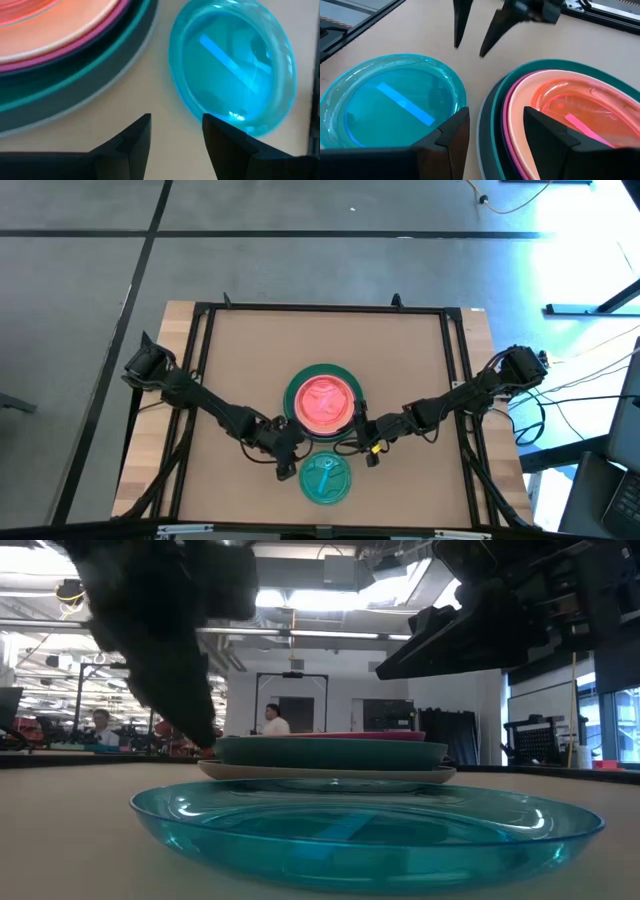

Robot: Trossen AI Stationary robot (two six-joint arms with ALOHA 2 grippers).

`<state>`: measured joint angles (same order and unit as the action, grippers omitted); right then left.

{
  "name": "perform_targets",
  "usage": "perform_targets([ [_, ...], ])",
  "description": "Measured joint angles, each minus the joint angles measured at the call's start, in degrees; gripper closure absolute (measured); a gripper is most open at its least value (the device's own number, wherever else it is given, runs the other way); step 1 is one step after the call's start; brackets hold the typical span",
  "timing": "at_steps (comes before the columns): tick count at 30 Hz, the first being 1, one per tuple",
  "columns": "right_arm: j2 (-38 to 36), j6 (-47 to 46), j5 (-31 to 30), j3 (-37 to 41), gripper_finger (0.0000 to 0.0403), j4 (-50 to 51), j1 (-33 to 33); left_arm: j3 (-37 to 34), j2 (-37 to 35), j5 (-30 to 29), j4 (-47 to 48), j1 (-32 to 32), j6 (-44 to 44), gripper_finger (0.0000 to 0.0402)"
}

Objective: Stack plastic plates
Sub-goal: Stack the blue plate on top of the light pink plate

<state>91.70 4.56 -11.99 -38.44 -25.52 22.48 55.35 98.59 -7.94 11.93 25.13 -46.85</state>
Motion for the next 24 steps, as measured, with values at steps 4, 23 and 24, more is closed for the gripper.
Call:
perform_targets([
  [4, 0.0, 0.0, -0.02, 0.0, 0.0226, 0.07, 0.0, 0.0, 3.17, 2.04, -4.44, -1.03, -1.04, 0.023],
  [23, 0.0, 0.0, 0.0, 0.0, 0.0226, 1.44, 0.0, 0.02, 8.33, 7.53, -11.07, -2.54, -4.02, 0.023],
  [24, 0.0, 0.0, -0.02, 0.0, 0.0226, 1.5, 0.0, 0.03, 8.5, 7.81, -11.77, -2.54, -3.77, 0.023],
])
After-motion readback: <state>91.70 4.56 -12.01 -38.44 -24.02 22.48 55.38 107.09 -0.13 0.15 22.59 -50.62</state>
